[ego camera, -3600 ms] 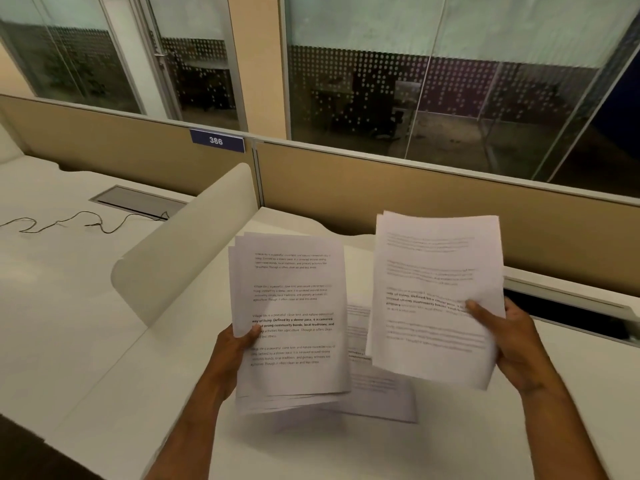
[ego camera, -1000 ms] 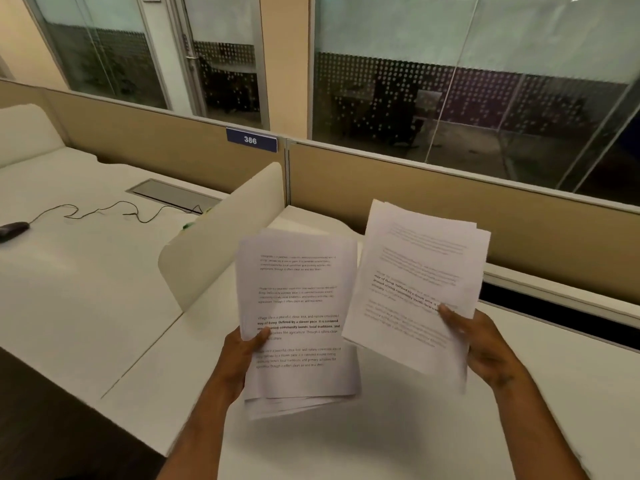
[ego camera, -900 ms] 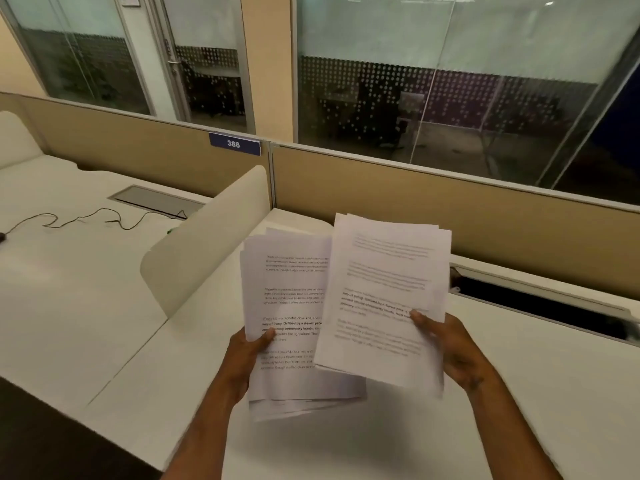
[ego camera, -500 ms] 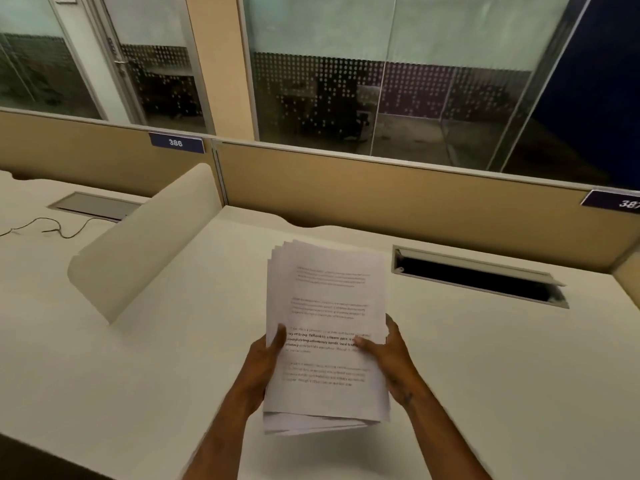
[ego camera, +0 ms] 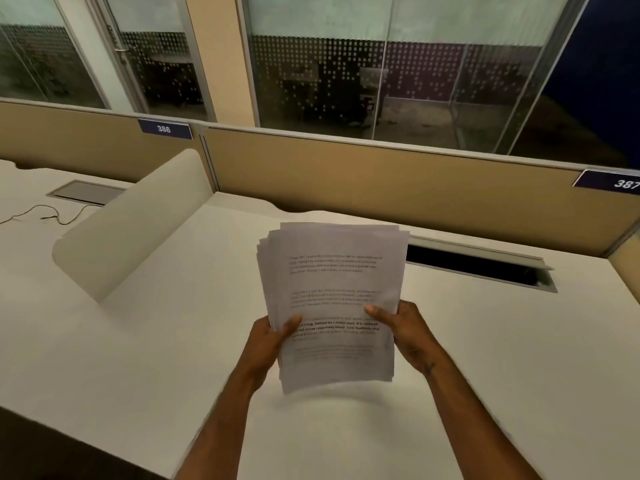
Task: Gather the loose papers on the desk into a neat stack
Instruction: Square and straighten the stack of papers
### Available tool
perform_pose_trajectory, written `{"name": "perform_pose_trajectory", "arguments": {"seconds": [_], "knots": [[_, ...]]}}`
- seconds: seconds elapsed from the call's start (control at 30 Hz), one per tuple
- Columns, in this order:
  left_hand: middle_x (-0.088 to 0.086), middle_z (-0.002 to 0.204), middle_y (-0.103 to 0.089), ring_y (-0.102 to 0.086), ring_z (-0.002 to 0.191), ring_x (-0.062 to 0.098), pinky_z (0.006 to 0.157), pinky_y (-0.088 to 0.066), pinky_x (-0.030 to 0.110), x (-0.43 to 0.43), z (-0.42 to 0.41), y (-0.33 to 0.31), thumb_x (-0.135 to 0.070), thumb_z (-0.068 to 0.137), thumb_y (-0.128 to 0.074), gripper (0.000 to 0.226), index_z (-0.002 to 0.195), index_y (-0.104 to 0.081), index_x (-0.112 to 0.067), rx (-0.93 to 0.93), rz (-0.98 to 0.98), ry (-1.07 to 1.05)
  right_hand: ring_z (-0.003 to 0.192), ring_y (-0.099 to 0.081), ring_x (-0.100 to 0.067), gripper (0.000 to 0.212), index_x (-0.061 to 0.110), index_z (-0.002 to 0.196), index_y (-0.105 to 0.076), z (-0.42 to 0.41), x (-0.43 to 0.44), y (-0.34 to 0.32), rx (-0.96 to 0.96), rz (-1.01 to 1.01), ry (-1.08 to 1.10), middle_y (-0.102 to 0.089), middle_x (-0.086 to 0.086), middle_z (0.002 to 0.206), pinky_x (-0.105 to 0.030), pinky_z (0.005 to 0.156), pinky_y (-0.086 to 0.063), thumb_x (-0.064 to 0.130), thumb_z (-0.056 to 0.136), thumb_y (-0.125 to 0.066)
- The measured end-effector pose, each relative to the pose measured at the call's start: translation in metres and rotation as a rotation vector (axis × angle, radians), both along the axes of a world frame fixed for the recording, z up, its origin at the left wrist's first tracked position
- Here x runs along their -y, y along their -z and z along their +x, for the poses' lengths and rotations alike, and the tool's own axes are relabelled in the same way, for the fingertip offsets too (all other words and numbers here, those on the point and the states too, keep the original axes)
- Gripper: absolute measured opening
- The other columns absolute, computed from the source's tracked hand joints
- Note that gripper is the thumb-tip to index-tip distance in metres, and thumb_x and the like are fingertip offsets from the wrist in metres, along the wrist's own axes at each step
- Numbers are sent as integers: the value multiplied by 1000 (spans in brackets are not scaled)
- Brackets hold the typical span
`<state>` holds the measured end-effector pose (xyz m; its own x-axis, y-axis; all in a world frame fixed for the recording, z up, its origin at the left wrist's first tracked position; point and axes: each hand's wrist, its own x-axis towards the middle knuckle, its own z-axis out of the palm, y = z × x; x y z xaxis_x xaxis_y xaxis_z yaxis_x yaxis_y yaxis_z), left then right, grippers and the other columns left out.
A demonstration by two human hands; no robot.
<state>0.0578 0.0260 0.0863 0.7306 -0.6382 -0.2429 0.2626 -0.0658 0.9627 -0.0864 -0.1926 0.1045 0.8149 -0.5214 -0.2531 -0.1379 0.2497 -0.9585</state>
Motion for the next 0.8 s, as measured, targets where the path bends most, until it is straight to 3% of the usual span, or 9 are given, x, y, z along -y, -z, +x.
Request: {"name": "perform_pose_trajectory", "arguments": {"seconds": [0.13,0.33,0.4,0.5,0.6,0.7,0.8], "knots": [[7,105,-80,-77,94,26,79,-63,40,11,-3,-10,-29,87,-75,30,110,-74,-10,53,-41,-18,101,-73,-27,27,12,112,-73,-10,-1,-2,57,-16,-7,-77,-7,111,-40,87,-58,13,85,-72],[9,107,-79,-75,100,29,81,-62,36,3,-4,7,-51,54,-91,70,108,-76,-9,106,9,84,106,-71,-25,38,13,116,-73,-22,0,13,35,-82,-62,-76,-7,114,-43,95,-56,19,79,-79],[8,105,-80,-76,96,29,79,-63,40,7,-2,0,-49,57,-90,61,105,-78,-14,128,5,97,103,-72,-26,38,14,115,-73,-18,0,12,55,-93,-35,-76,-7,112,-41,89,-59,19,78,-80],[6,105,-79,-76,95,28,76,-63,41,16,-3,-11,-28,74,-81,36,108,-75,-18,122,-52,77,99,-74,-25,36,14,113,-73,-14,0,6,104,-90,37,-77,-6,108,-37,82,-61,15,77,-78],[5,105,-79,-76,95,27,76,-64,43,20,-9,-5,-22,77,-76,30,107,-76,-22,84,-71,58,96,-74,-23,33,15,112,-74,-15,1,8,125,-79,46,-78,-6,106,-34,77,-62,13,79,-77],[4,106,-79,-75,98,28,82,-62,49,18,-22,18,-26,76,-78,29,105,-77,-29,56,-6,23,100,-73,-25,32,22,110,-75,-17,-7,28,26,-68,-2,-77,-5,108,-44,86,-61,20,78,-81],[4,106,-79,-74,99,30,87,-60,54,18,-31,31,-34,78,-77,32,109,-77,-24,37,43,-28,102,-73,-24,38,26,110,-75,-18,-12,38,-33,-53,16,-78,-2,109,-49,93,-58,34,74,-83]]}}
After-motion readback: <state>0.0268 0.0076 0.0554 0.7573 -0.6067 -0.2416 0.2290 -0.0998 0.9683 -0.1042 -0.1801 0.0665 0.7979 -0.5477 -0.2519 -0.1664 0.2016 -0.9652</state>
